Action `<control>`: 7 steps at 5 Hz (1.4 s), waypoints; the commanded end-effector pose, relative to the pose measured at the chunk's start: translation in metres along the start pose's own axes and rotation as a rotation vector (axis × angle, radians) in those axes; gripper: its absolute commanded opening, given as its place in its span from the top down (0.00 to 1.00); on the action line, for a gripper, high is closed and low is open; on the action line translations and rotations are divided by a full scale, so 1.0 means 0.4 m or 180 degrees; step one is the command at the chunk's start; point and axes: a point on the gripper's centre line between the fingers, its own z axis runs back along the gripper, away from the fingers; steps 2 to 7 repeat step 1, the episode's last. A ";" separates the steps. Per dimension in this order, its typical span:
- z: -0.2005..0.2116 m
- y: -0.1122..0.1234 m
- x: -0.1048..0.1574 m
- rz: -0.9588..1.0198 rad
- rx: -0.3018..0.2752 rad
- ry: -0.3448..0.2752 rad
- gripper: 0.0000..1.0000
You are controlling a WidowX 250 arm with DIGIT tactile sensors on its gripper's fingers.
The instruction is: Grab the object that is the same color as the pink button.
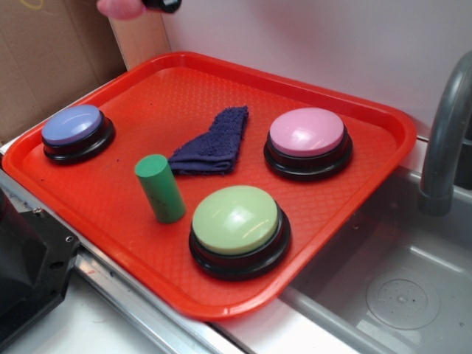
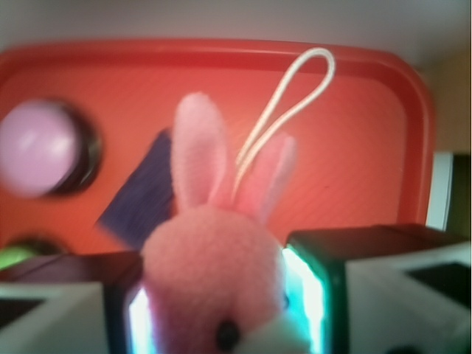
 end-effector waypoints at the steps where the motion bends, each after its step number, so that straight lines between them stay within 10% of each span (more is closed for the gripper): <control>1: 0.111 -0.099 -0.075 -0.0861 0.0147 -0.0212 0.60; 7: 0.111 -0.099 -0.075 -0.0861 0.0147 -0.0212 0.60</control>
